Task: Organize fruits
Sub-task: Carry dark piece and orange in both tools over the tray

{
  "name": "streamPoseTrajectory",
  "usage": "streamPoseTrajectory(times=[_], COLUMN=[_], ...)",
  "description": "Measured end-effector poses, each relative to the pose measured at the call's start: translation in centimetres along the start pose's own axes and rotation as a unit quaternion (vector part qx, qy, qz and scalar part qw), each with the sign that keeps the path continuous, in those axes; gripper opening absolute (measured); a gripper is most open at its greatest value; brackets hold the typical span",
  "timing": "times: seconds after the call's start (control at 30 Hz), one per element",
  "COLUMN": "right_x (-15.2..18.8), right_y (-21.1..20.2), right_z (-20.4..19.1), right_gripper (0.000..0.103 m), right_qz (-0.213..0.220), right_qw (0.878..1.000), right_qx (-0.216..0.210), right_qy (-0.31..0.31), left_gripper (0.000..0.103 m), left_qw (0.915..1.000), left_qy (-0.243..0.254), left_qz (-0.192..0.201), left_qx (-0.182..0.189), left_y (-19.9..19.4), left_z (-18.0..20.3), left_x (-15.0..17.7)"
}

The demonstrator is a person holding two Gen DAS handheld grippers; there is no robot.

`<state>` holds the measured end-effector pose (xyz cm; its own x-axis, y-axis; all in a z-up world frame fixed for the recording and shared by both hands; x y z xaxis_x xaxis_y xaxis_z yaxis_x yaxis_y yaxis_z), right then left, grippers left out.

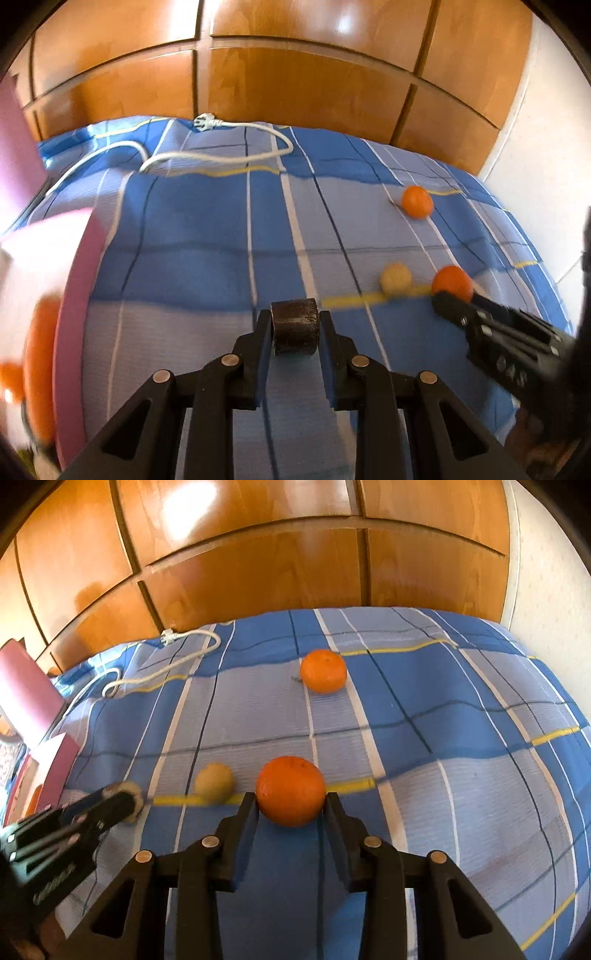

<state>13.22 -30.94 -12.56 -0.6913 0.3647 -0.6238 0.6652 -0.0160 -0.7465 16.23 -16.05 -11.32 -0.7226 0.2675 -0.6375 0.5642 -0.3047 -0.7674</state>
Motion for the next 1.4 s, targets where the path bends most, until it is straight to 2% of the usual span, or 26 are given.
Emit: streamPoseTrajectory(times=[0.3,0.57,0.7,1.07,1.4], right_x=[4.0,6.5,6.3,5.3,4.4], right_y=[-2.6,-4.0,-3.9,-2.4,-2.0], right_z=[-1.6,-3.9,-3.7,-4.1,-4.0], right_gripper=[0.036,0.036,0.037,0.04,0.043], right_qz=[-0.025,-0.043,-0.043,-0.003,-0.015], right_qw=[0.999,0.995,0.996,0.998,0.999], right_qx=[-0.037,-0.072,-0.073,-0.041,-0.042], right_qy=[-0.03,-0.051,-0.036,-0.056,-0.028], left_gripper=[0.024,0.024,0.025,0.025,0.026], left_qw=[0.9993,0.9989,0.9986,0.9986,0.9983], left_qy=[-0.038,-0.046,-0.049,-0.047,-0.053], left_qz=[0.006,0.006,0.015,0.02,0.021], left_qx=[0.006,0.01,0.014,0.007,0.012], left_y=[-3.6,-3.8,-3.8,-3.6,-3.5], left_z=[-0.8,-1.1,-1.2,-1.2,-1.3], left_x=[4.3,4.7,4.8,5.3,5.5])
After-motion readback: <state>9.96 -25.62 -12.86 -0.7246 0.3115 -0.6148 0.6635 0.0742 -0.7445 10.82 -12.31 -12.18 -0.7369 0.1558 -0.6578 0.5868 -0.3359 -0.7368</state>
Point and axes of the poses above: each gripper's, at about its wrist camera, not at the fingertips, and y roughly the way its jaws point, z to its right, x to its underside, the point moved 6 cm from there along y, roughly the way its jaws point, and after that the axes turned 7 degrees about y, right-handed, at the moved point
